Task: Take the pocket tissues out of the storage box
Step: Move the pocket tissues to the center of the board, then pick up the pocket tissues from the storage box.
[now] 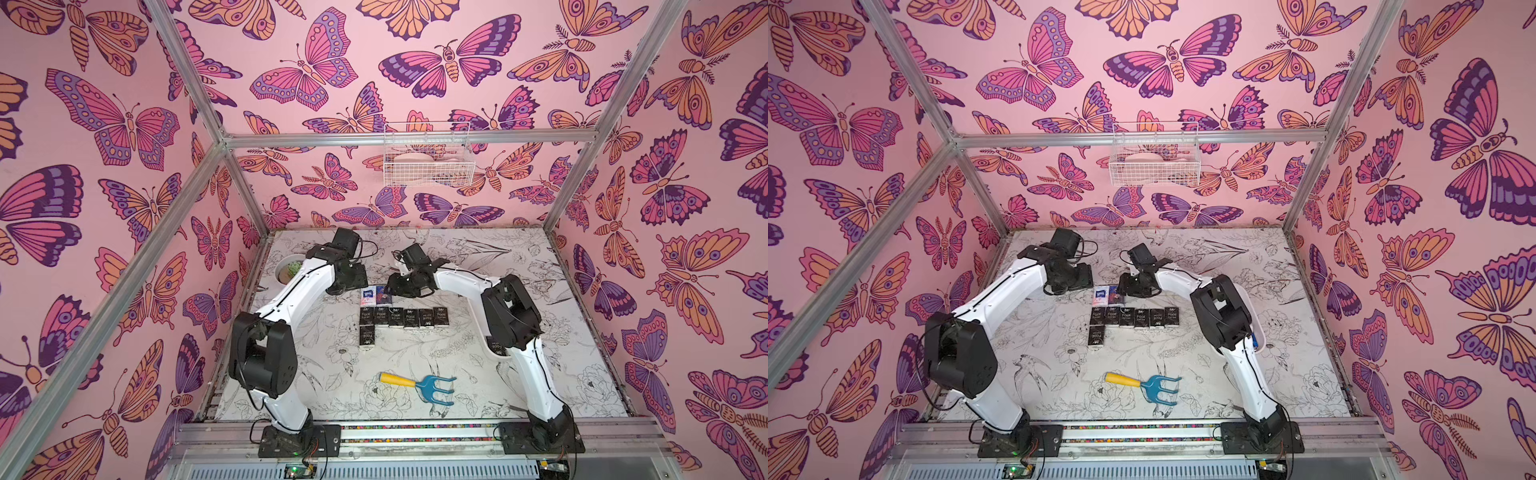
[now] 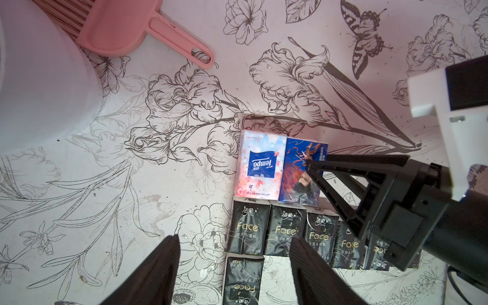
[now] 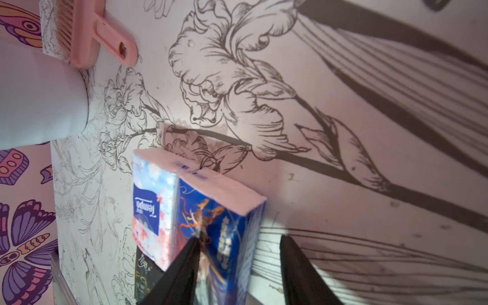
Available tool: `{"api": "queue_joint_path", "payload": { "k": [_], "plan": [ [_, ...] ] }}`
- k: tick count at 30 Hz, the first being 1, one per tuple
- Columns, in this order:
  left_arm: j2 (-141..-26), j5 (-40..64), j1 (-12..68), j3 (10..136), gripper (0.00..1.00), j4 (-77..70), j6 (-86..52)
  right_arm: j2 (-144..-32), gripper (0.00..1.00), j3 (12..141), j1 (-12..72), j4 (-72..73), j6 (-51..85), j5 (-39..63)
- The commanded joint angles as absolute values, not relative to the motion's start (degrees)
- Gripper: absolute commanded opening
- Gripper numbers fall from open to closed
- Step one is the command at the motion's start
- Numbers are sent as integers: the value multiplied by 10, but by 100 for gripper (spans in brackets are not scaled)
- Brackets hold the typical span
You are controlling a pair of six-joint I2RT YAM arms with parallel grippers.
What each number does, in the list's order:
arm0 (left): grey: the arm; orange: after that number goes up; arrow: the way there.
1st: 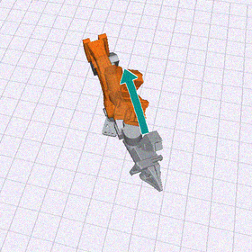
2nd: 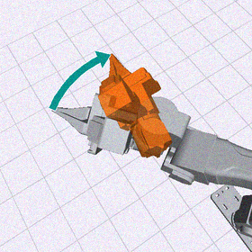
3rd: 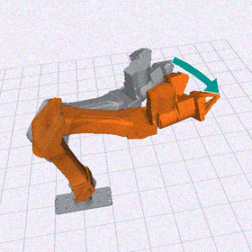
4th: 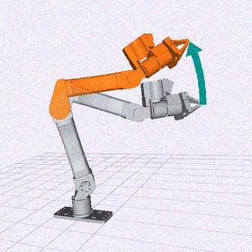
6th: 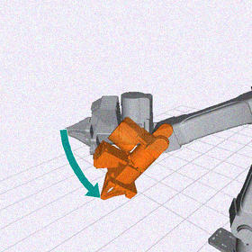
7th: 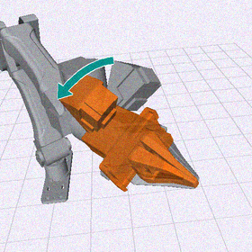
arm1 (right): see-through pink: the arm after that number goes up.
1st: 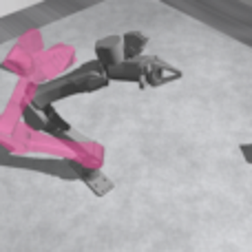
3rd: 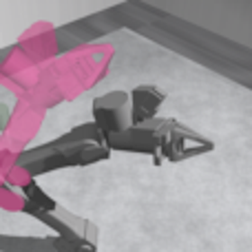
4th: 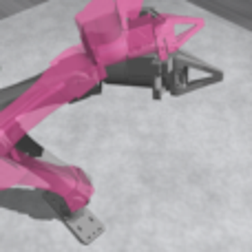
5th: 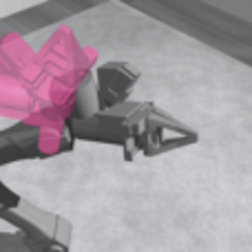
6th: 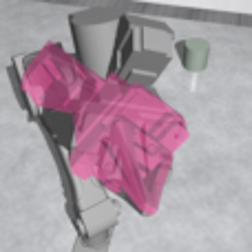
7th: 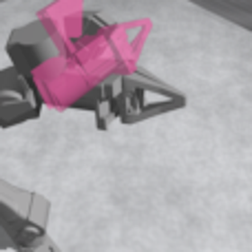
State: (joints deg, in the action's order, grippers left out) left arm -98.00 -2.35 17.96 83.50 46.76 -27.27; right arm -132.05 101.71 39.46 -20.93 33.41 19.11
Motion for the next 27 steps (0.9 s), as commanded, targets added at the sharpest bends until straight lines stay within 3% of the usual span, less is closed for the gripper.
{"api": "queue_joint_path", "payload": {
  "k": [1,7,13,18,27],
  "plan": [
    [-976,-20,177,833,72,479,-270,-1263,55,1023,376,-232,329,170],
    [-971,-25,177,830,72,479,-262,-1135,58,920,340,-307,299,98],
    [-963,-22,177,829,72,479,-258,-1019,61,856,311,-510,246,-89],
    [-953,-24,177,828,72,480,-259,-911,64,741,262,-549,251,-149],
    [-962,-2,186,833,72,470,-263,-904,65,669,236,-574,227,-242]
  ]
}}
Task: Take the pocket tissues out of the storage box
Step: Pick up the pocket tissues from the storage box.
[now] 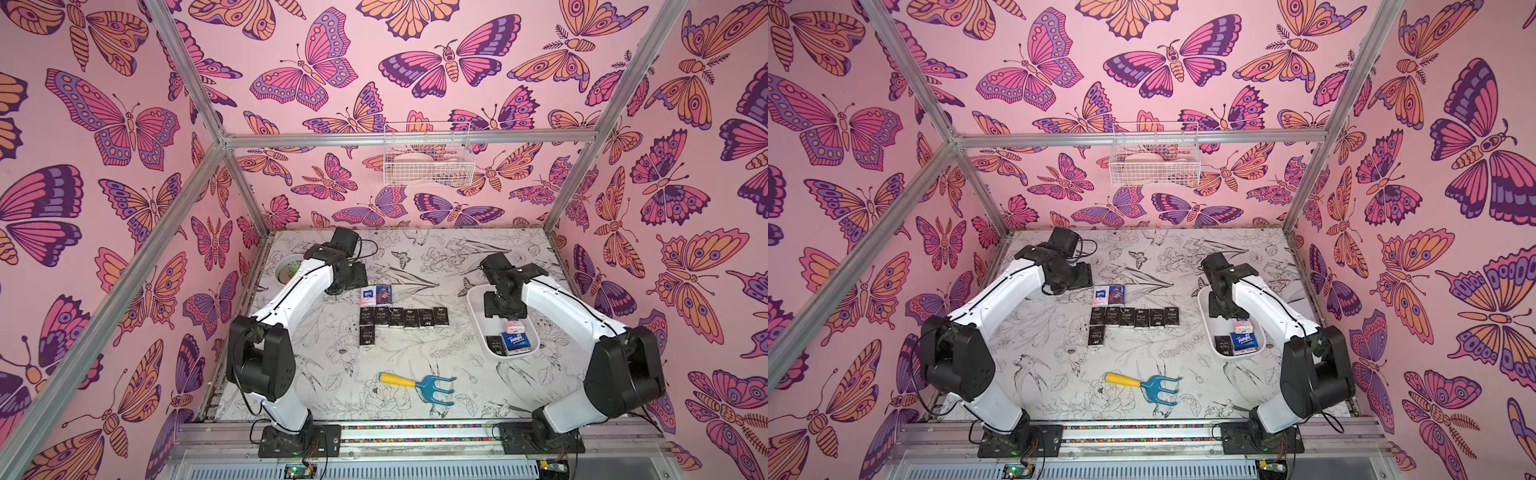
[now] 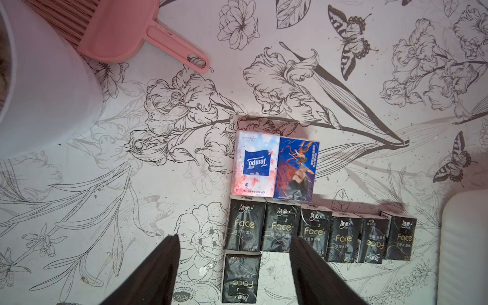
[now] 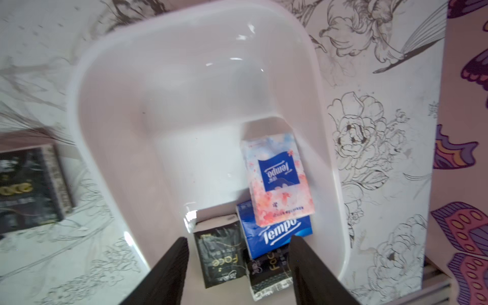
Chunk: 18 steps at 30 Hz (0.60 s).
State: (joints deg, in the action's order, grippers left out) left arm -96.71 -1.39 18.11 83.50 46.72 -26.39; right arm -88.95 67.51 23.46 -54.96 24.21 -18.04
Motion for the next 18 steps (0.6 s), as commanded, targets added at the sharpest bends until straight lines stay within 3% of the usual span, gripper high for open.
{"api": "queue_joint_path", "payload": {
  "k": [1,18],
  "plan": [
    [-964,-1,187,834,72,471,-262,-922,65,670,236,-575,222,-253],
    [-978,1,190,844,72,470,-256,-1022,68,679,240,-561,167,-290]
  ]
}}
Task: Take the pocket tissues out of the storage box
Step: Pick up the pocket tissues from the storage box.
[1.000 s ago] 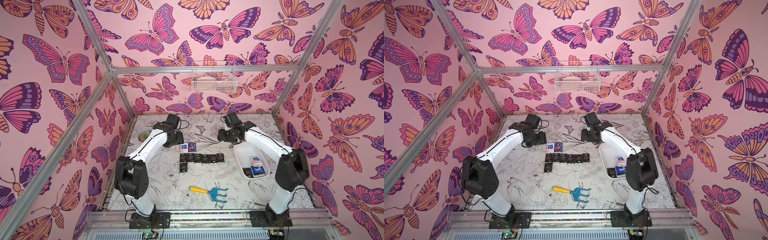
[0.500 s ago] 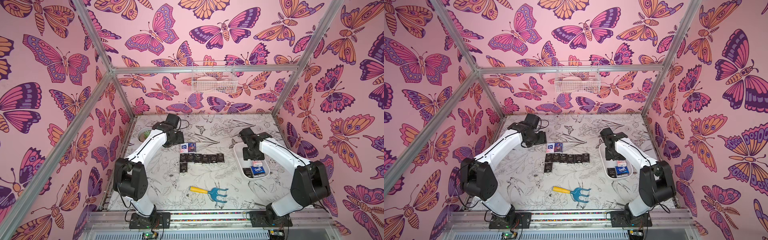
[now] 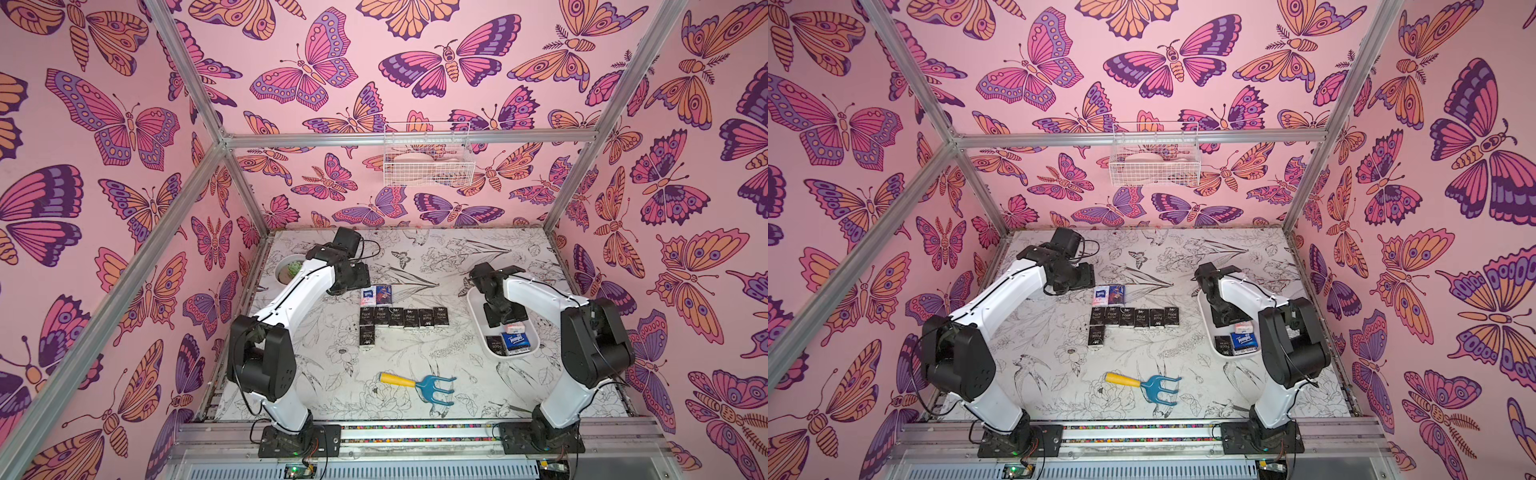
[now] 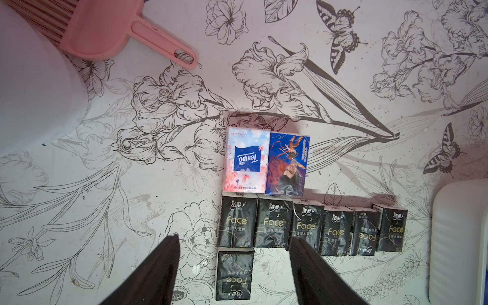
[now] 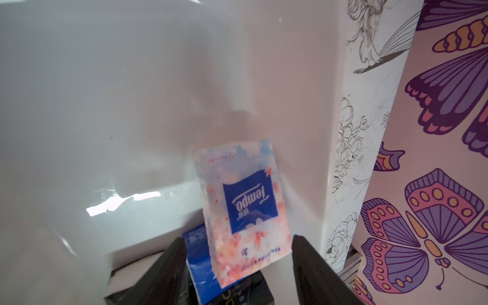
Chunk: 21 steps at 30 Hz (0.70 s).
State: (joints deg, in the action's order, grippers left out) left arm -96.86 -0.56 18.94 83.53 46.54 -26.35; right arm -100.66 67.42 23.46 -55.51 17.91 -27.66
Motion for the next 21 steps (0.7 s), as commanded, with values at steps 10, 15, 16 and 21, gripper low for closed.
{"api": "queue_joint_path", "payload": {
  "k": [10,15,16,21],
  "plan": [
    [-978,0,190,848,72,470,-255,-1063,65,667,239,-530,169,-312],
    [-975,0,190,847,72,470,-253,-1077,52,671,239,-523,174,-318],
    [-975,-1,190,847,72,470,-252,-1077,49,672,239,-522,174,-319],
    [-972,-2,189,847,72,471,-252,-1066,32,680,239,-524,175,-316]
  ]
}}
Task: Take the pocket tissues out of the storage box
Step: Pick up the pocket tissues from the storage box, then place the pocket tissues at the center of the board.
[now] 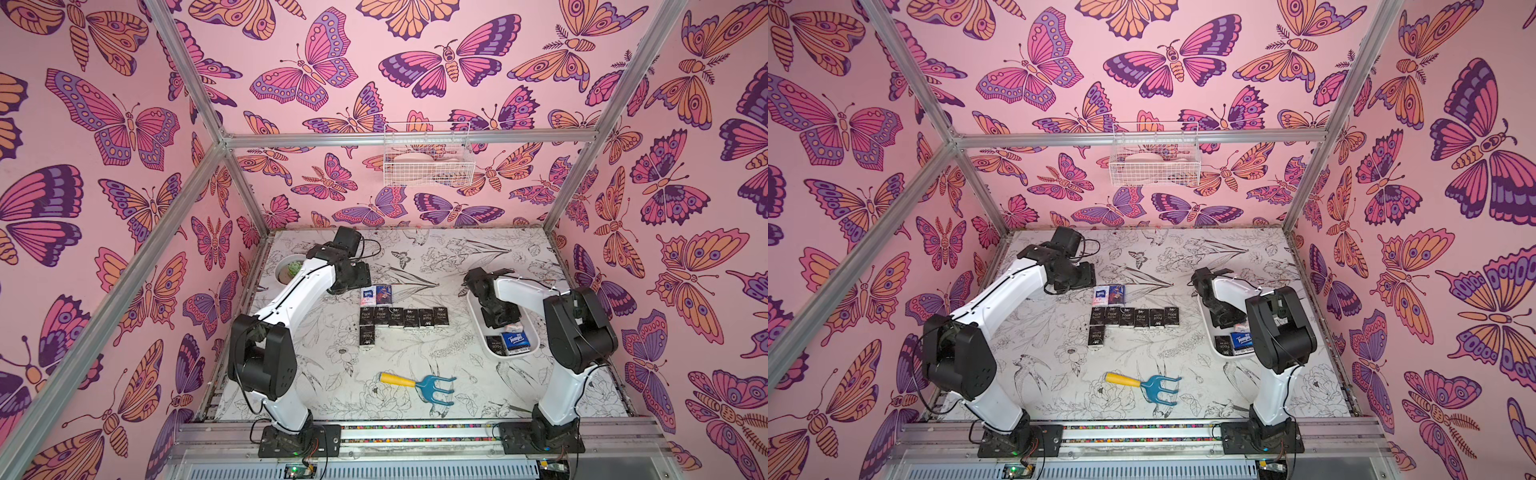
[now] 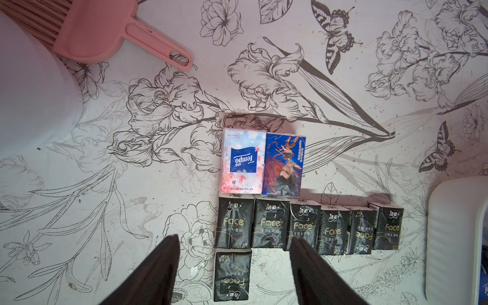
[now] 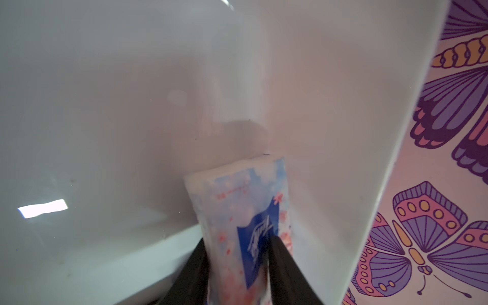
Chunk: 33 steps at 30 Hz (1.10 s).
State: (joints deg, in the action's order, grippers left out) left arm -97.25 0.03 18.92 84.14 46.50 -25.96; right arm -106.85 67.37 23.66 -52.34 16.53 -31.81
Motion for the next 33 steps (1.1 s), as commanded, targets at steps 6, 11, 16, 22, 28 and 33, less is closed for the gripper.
{"api": "queue_joint_path", "payload": {
  "k": [6,11,16,22,28,33],
  "plan": [
    [-972,1,189,848,72,471,-254,-1029,26,705,240,-549,174,-299],
    [-969,4,189,849,72,471,-254,-977,24,743,244,-578,173,-296],
    [-969,3,189,854,72,471,-253,-961,24,810,292,-596,176,-289],
    [-974,3,189,852,72,473,-258,-1029,24,906,385,-523,202,-246],
    [-971,-7,189,846,72,478,-258,-1135,25,980,426,-438,237,-232],
    [-972,-9,189,847,72,479,-258,-1201,26,994,429,-384,250,-222]
  ]
}}
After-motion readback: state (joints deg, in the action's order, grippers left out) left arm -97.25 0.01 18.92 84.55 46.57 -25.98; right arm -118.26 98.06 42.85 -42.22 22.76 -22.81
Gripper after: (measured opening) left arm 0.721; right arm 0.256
